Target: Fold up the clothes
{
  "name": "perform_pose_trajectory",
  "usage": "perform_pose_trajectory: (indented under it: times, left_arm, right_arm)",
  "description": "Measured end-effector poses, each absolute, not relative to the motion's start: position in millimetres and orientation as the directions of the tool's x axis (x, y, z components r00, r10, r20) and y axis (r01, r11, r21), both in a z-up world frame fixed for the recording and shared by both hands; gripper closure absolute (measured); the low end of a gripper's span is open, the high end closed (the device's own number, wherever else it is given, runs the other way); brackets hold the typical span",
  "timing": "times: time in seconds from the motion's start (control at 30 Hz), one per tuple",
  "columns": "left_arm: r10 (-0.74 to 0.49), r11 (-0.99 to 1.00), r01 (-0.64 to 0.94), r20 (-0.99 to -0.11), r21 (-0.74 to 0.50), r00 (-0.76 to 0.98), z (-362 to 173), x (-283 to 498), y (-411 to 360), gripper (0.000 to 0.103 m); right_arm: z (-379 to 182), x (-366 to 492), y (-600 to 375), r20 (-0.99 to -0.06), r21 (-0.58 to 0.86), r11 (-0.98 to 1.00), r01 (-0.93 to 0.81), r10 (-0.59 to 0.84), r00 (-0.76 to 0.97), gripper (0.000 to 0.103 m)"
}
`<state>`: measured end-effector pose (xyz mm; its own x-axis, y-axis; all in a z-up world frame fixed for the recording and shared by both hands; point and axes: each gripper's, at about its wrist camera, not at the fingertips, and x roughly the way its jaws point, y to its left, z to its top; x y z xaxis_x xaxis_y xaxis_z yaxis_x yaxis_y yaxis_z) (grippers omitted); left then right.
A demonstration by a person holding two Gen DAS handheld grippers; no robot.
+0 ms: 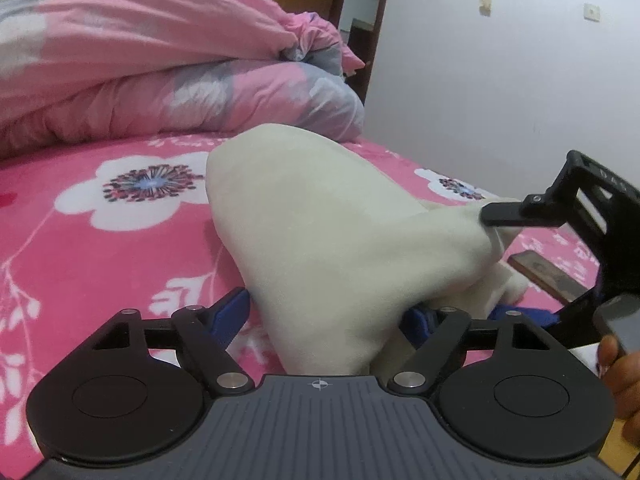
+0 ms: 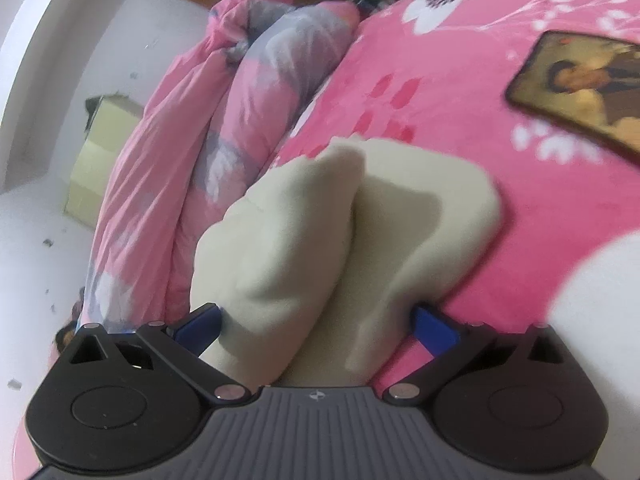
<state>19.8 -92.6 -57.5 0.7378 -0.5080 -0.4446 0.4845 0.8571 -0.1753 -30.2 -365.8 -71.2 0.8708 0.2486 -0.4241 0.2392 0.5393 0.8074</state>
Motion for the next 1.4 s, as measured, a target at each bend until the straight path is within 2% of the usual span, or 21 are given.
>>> perform_pose_trajectory:
  times: [0.3, 0.47, 0.53, 0.6, 0.67, 0.7, 0.73, 0.83, 0.93, 1.2, 1.4]
  left_arm:
    - [-0.481, 0.874, 0.441, -0.488, -0.202, 0.728, -61.9, 35.1, -104.0, 0.025]
    - [-0.443, 0.893, 0.418, -0.483, -0.165, 0.755, -59.5, 31.3, -109.7, 0.041]
    - [-0.419, 0.902, 0.413, -0.474, -0.123, 0.775, -57.0, 27.7, -114.1, 0.058]
    - [-0.392, 0.911, 0.404, -0.467, -0.079, 0.792, -53.6, 25.7, -117.4, 0.066]
    - [-0.372, 0.919, 0.388, -0.471, -0.067, 0.800, -50.3, 25.3, -117.0, 0.071]
    - [-0.365, 0.922, 0.381, -0.472, -0.066, 0.802, -48.6, 24.9, -116.0, 0.074]
    - [-0.359, 0.925, 0.374, -0.473, -0.066, 0.805, -47.0, 24.6, -114.8, 0.075]
    - [-0.345, 0.931, 0.360, -0.476, -0.063, 0.809, -41.8, 22.6, -109.7, 0.076]
    - [-0.329, 0.933, 0.358, -0.471, -0.030, 0.819, -35.7, 14.1, -102.2, 0.077]
    - [-0.245, 0.952, 0.303, -0.495, 0.038, 0.833, -23.7, -20.7, -40.7, 0.077]
    - [-0.207, 0.947, 0.309, -0.574, 0.085, 0.793, -27.4, -48.2, 0.2, 0.073]
  right_arm:
    - [-78.1, -1.6, -368.0, -0.439, 0.796, 0.547, 0.259, 0.228, 0.869, 0.000]
    - [-77.1, -8.5, -366.2, -0.428, 0.807, 0.535, 0.249, 0.240, 0.871, 0.000]
    - [-79.3, -6.1, -367.1, -0.428, 0.807, 0.536, 0.249, 0.239, 0.872, 0.000]
    - [-79.7, 1.0, -367.0, -0.421, 0.805, 0.545, 0.234, 0.248, 0.872, 0.000]
    - [-80.9, 6.8, -366.9, -0.414, 0.812, 0.543, 0.215, 0.275, 0.868, 0.014]
    - [-81.7, 9.5, -367.0, -0.410, 0.817, 0.538, 0.207, 0.290, 0.865, 0.028]
    - [-84.0, 11.5, -367.3, -0.400, 0.830, 0.522, 0.196, 0.313, 0.861, 0.037]
    - [-84.9, 11.1, -363.6, -0.374, 0.847, 0.508, 0.157, 0.358, 0.856, 0.045]
    - [-84.4, 8.2, -355.8, -0.358, 0.855, 0.504, 0.124, 0.401, 0.843, 0.047]
    - [-76.1, 2.7, -311.3, -0.346, 0.850, 0.527, 0.003, 0.553, 0.758, 0.047]
    - [-68.1, 3.2, -262.1, -0.389, 0.823, 0.555, -0.125, 0.710, 0.588, 0.044]
